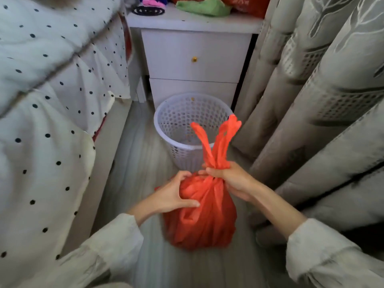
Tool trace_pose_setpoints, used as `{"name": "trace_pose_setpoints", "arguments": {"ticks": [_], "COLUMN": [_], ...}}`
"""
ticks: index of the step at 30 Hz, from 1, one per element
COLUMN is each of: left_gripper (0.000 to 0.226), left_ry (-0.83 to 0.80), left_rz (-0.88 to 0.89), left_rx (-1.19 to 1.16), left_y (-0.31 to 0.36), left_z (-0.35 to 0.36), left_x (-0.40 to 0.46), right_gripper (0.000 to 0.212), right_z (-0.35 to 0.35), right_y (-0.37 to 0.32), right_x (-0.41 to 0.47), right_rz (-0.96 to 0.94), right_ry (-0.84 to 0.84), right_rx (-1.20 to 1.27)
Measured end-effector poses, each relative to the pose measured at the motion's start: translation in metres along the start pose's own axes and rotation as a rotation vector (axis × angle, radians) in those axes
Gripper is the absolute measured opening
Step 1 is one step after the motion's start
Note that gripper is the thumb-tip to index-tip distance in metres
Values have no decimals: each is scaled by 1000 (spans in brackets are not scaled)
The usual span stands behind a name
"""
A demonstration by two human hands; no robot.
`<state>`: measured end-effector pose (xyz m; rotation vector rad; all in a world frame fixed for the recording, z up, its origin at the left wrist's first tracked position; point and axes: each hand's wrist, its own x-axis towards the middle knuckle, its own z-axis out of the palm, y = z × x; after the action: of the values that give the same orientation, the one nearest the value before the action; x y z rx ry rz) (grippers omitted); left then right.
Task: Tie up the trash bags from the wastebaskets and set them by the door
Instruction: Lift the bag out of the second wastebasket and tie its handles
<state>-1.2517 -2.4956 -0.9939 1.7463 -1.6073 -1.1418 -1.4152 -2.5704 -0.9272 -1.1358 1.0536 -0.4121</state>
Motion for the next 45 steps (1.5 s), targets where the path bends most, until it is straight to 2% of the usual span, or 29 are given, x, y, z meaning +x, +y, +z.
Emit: {"name": "trace_pose_setpoints", "arguments": {"ticks": [3,6,8,10,12,15,17,19,22,24,25,29,32,34,37,40,42,45], "left_gripper": [95,94,78,46,28,5,13,26,37,38,37,31,27,28,25,13,12,11], "left_ry": [95,151,158,182,178,229,330,399,426,429,435,369,190,87,94,100,110,142], "left_rz": [-5,97,209,267,191,128,116,69,3,-25,-27,-32,19,113,228,223,180,129], "left_rx": [213,292,322,319,118,-292,-445,-616,-870,-1020,-1024,-762,-485,-253,-27,70,193,270], "left_y": [-5,-1,2,4,8,11,14,20,20,19,17,12,9,8,11,9,3,-3], "left_z": [3,6,7,8,11,17,18,15,10,9,10,20,22,23,22,16,15,13], "left_x": [5,11,19,24,22,17,16,16,15,14,14,13,12,9,6,8,10,9], "right_gripper": [27,16,12,9,6,13,10,24,32,31,31,26,23,26,31,31,29,15], "right_z": [-4,-3,-4,-8,-14,-19,-16,-10,-8,-9,-8,-6,-7,-6,-5,-4,-3,1], "right_y": [4,11,16,20,23,34,42,48,48,48,48,48,50,54,60,58,54,50], "right_x": [4,4,5,6,5,3,1,4,10,13,14,19,24,25,23,19,15,7], "right_rz": [-61,-120,-145,-189,-234,-245,-244,-243,-168,-108,-72,33,111,127,103,27,-22,-76], "right_ry": [86,136,156,175,174,131,129,142,177,212,224,219,187,149,130,126,33,-244], "right_rx": [88,71,49,-48,-149,-128,-124,-2,341,368,355,348,304,147,-89,-174,-123,0]}}
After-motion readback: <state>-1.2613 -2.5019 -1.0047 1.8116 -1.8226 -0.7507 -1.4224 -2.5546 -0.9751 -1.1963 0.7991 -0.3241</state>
